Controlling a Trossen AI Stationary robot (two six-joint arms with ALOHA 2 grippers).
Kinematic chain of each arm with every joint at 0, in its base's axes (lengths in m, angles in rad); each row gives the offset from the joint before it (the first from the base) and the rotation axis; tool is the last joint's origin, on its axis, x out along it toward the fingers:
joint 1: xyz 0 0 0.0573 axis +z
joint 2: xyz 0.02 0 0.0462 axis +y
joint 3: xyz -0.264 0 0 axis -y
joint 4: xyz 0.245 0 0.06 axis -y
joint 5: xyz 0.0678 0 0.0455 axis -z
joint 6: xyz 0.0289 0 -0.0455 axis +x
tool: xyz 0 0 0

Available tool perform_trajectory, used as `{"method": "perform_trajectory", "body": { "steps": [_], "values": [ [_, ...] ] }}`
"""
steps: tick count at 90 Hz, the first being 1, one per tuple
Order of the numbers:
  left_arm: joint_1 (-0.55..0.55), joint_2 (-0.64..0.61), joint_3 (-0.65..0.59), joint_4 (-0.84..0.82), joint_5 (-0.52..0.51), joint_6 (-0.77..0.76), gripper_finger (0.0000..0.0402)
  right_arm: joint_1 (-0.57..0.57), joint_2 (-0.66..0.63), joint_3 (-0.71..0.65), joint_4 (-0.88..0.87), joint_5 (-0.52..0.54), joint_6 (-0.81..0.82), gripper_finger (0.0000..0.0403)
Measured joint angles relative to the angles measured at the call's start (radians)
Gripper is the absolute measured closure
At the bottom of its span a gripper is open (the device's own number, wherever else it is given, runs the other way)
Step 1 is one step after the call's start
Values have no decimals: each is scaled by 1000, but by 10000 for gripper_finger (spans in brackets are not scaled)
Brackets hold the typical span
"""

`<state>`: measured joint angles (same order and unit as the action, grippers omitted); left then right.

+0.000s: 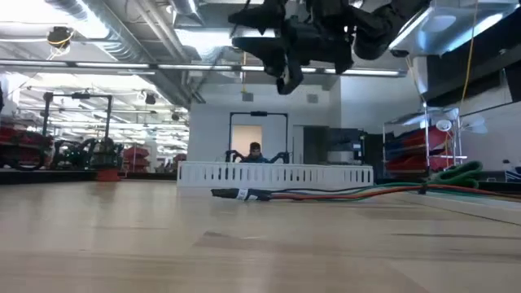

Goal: Ziptie cables
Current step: Wrap the black zip-tie around the cable wires

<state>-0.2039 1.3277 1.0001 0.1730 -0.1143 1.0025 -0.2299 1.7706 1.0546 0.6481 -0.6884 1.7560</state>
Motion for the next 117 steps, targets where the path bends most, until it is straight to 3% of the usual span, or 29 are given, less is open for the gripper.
{"method": "perform_trajectory", "body": {
  "steps": [22,56,66,79,95,117],
  "values": [
    [11,1,0,0,0,5,401,36,18,0,-63,-17,1,219],
    [12,17,0,2,11,-4,401,69,42,-1,-9,3,20,222],
    [12,17,0,0,11,-5,401,83,45,-1,21,57,9,245],
    [12,17,0,0,12,-31,401,89,47,-1,39,112,-17,307],
    [11,17,0,1,11,-65,401,86,47,-1,32,159,-159,393],
    [6,17,0,-2,-8,-255,401,86,47,-1,45,317,-595,401]
  ]
}}
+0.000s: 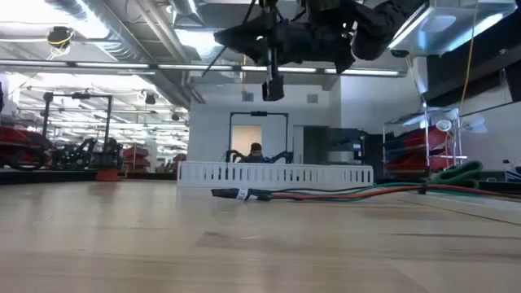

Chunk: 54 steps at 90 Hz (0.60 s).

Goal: Ziptie cables
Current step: Wrap the black zip-tie around the cable wires

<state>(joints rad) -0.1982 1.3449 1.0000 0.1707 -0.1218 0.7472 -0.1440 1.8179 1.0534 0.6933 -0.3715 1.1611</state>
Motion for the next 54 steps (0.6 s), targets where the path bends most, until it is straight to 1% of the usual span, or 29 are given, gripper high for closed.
{"method": "perform_trajectory", "body": {
  "steps": [11,25,33,44,54],
  "values": [
    [0,-1,0,-5,-24,-154,401,-3,0,0,22,73,-267,399],
    [-12,-24,-1,2,-82,-395,401,-23,-1,1,86,92,-577,401],
    [-19,-45,-1,9,-120,-546,401,-34,-1,1,124,91,-692,402],
    [-37,-79,-1,12,-162,-715,401,-47,-2,2,169,89,-837,402],
    [-66,-105,-1,-7,-222,-819,401,-47,-2,1,206,75,-936,402]
  ]
}}
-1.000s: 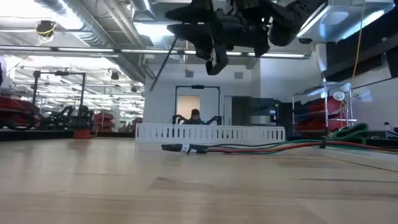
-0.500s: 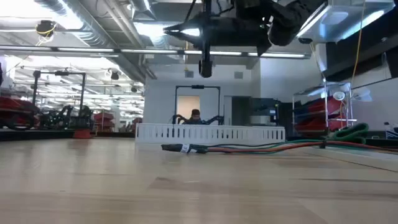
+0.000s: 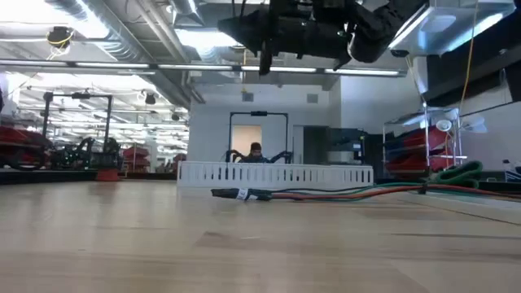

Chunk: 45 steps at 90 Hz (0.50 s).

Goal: Ziptie cables
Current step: Wrap the black zip-tie around the cable wires

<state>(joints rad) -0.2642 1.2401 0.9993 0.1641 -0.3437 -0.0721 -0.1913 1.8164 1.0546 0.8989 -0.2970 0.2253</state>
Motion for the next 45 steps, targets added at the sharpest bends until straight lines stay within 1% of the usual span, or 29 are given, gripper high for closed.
{"method": "perform_trajectory", "body": {
  "steps": [13,20,31,45],
  "values": [
    [-28,-15,1,-85,-91,-102,401,-1,0,0,28,3,-100,402],
    [-38,-17,1,-130,-116,-184,401,-7,0,-1,39,16,-109,402],
    [-69,-17,1,-216,-132,-291,401,-36,-6,-1,41,6,-45,402],
    [-118,-14,1,-316,-197,-397,401,-85,-11,32,0,-112,57,402]
  ]
}}
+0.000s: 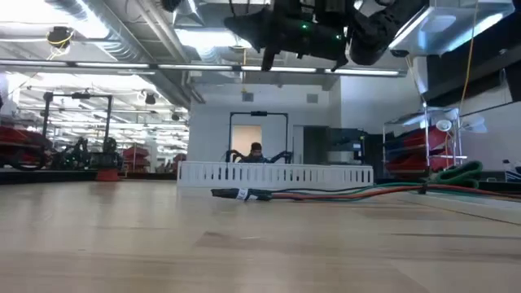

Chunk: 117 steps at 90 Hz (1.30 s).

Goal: Ziptie cables
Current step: Wrap the black zip-tie around the cable wires

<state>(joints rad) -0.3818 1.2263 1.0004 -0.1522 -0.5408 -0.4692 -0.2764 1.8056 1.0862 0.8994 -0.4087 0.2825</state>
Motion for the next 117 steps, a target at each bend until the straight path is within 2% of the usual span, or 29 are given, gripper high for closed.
{"method": "perform_trajectory", "body": {
  "steps": [16,33,53,71,87,102,117],
  "values": [
    [-35,0,0,-47,-27,-59,401,-28,-1,83,-122,-104,4,402],
    [-69,0,0,-78,-54,-106,401,-47,-1,168,-236,-135,-10,402],
    [-105,0,0,-62,-139,-135,401,-82,-1,221,-309,-171,-29,402],
    [-41,0,0,89,-167,-110,401,-46,-1,231,-433,-162,-173,403],
    [12,1,0,190,-169,-82,401,-7,-1,231,-466,-132,-254,403],
    [43,1,0,151,-151,-90,401,2,-1,231,-509,-143,-258,403],
    [43,5,0,11,-149,-139,401,1,-1,231,-679,-166,-261,403]
  ]
}}
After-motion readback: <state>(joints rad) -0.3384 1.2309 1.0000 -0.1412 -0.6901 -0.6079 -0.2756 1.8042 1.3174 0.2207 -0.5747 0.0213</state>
